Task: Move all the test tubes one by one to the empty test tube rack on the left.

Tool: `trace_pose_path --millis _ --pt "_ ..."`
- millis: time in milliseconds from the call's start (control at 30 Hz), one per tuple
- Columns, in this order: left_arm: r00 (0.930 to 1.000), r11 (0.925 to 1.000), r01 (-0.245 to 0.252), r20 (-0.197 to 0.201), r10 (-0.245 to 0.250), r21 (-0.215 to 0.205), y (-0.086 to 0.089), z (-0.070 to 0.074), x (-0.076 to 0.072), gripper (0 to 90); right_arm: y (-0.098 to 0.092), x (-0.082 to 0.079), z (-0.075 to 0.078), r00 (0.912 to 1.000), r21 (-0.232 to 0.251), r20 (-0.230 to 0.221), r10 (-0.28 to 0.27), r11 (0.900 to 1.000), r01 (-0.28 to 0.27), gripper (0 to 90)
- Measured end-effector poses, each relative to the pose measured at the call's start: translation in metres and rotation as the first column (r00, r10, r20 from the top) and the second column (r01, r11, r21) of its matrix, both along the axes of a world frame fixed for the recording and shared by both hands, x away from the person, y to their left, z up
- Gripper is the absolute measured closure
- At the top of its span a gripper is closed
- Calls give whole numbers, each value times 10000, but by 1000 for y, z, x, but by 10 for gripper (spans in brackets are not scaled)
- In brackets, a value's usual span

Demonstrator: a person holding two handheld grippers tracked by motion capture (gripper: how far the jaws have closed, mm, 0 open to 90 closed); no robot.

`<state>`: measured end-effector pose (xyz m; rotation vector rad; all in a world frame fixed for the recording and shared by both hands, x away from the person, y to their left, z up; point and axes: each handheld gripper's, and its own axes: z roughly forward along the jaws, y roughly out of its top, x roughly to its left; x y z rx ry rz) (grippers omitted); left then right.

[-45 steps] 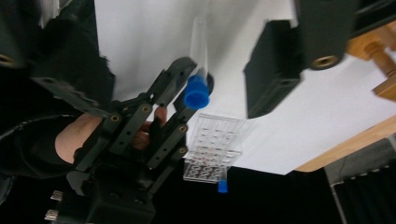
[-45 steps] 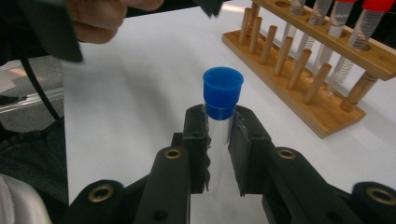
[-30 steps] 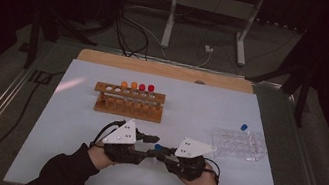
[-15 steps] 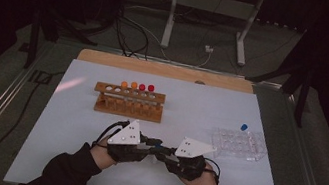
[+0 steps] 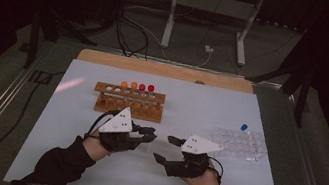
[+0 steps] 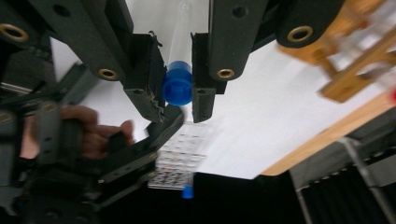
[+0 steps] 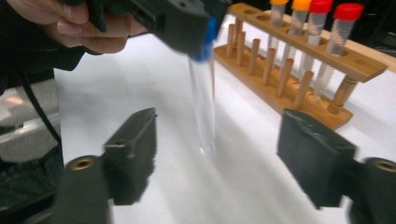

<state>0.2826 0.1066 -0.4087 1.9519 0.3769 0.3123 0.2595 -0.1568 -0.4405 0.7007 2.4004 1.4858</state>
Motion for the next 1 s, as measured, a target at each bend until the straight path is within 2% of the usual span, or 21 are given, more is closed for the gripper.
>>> trace_pose_path --millis 33,100,167,200,333,400,467,700,800,1000 --pt "9999 9999 -159 37 159 1 4 2 2 771 -1 1 0 10000 36 -10 -57 10000 57 163" --pt "9992 9992 -403 63 404 -32 14 7 6 770 -3 1 1 9997 136 -14 -232 9996 233 130" --pt "9967 9970 -771 244 770 28 23 12 10 770 -4 2 2 9993 217 43 -379 9990 378 72" --pt "9955 9957 -926 209 927 -91 28 14 14 770 -5 2 2 9991 246 78 -416 9988 414 60" --pt "9864 9871 -1599 379 1601 -71 46 25 26 770 -10 2 3 9991 351 110 -408 9986 404 10" --pt "9804 9818 -1901 530 1898 8 53 30 32 770 -12 3 4 9988 418 10 -480 9980 479 0" --pt "9750 9763 -2160 519 2162 -90 60 35 38 771 -15 4 5 9988 477 -49 -489 9977 491 0" --pt "9520 9552 -2957 857 2938 98 75 45 57 771 -19 4 6 9974 705 98 -719 9950 710 0" --pt "9456 9489 -3152 902 3125 173 80 46 66 770 -19 4 5 9973 659 173 -710 9954 697 0" --pt "9336 9373 -3486 880 3474 -24 87 45 81 770 -19 3 5 9977 573 198 -645 9963 633 0"
